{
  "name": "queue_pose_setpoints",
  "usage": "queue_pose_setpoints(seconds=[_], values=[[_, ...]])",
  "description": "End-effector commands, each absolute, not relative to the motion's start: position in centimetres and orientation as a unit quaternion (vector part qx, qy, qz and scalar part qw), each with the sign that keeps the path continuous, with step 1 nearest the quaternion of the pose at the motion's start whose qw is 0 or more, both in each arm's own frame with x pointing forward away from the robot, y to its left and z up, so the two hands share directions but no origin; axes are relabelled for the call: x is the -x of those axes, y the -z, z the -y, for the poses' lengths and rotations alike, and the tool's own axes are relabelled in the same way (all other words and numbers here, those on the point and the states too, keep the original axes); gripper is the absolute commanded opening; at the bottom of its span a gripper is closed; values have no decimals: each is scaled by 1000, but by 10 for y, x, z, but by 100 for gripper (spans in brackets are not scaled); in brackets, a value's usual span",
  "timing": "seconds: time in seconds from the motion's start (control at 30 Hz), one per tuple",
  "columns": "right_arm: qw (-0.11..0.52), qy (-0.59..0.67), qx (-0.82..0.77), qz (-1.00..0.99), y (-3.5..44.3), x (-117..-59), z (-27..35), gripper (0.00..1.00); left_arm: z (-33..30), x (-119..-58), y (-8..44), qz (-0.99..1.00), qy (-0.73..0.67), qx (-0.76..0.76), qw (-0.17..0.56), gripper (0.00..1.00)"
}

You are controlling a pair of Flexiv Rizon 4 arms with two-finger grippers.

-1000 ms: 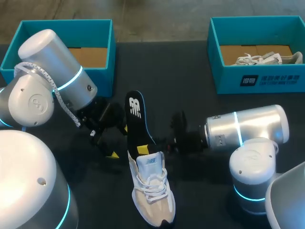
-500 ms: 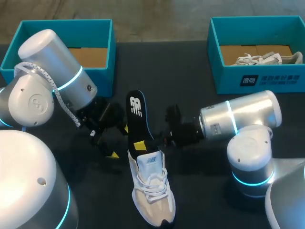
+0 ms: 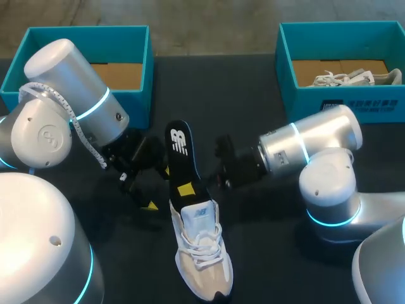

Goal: Take the shoe out of the shoebox, open the shoe tongue, remove and reinsert the insole, then place the shoe into the shoebox

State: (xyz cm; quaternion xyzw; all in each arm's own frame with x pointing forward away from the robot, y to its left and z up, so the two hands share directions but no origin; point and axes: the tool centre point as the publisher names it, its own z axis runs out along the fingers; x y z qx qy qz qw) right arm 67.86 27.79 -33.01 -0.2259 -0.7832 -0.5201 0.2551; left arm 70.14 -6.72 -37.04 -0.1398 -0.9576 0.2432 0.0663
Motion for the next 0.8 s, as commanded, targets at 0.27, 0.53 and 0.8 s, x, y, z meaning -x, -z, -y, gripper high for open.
queue_pose_setpoints(seconds=[0.27, 0.53, 0.8], values=[[291, 511, 226, 776, 340, -683, -273, 0, 67, -701, 370, 958, -242, 140, 66, 100], [302, 509, 225, 773, 346, -675, -271, 0, 67, -701, 370, 958, -242, 140, 66, 100], [316, 497, 233, 774, 352, -668, -270, 0, 67, -701, 370, 958, -242, 140, 66, 100]])
